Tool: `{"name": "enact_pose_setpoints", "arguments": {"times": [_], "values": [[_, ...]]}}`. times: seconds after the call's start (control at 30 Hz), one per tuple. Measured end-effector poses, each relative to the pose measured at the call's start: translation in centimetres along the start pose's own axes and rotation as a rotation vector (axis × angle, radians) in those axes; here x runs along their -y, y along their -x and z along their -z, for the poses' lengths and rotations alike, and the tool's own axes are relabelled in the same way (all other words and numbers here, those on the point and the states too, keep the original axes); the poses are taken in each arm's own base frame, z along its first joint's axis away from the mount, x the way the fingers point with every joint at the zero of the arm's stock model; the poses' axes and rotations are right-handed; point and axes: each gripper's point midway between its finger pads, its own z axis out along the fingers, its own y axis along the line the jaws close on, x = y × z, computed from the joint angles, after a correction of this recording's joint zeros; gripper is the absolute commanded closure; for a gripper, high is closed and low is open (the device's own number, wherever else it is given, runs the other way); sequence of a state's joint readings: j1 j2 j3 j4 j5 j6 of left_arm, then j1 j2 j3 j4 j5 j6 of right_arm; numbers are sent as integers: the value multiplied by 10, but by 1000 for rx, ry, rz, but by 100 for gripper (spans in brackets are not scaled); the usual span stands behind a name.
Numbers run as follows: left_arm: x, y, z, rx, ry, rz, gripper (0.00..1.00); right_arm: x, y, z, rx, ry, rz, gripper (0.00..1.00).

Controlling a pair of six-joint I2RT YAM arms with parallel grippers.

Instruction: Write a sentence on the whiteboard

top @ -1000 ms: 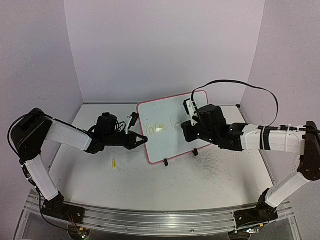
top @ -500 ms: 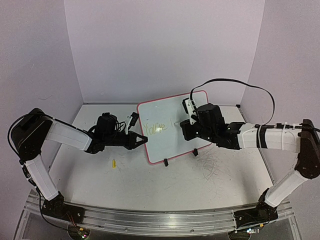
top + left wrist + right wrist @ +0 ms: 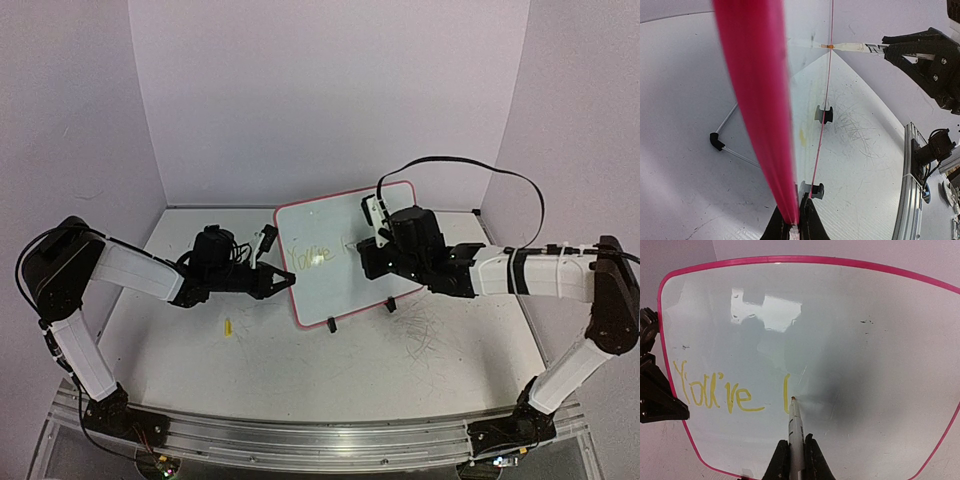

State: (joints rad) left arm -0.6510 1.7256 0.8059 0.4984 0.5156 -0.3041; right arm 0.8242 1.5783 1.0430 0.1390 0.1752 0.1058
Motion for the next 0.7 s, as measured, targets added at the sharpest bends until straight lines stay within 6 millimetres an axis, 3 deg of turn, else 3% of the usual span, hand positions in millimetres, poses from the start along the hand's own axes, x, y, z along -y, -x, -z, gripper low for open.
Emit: {"name": "enact_pose_setpoints", "arguments": {"times": [0.37,0.7], "values": [[0,0,0,0,0,0,100,1,-1,0,-1,-7,-8,100],[0,1,0,-2,1,2,100,4,-20,1,-39,-15,-14,100]]}}
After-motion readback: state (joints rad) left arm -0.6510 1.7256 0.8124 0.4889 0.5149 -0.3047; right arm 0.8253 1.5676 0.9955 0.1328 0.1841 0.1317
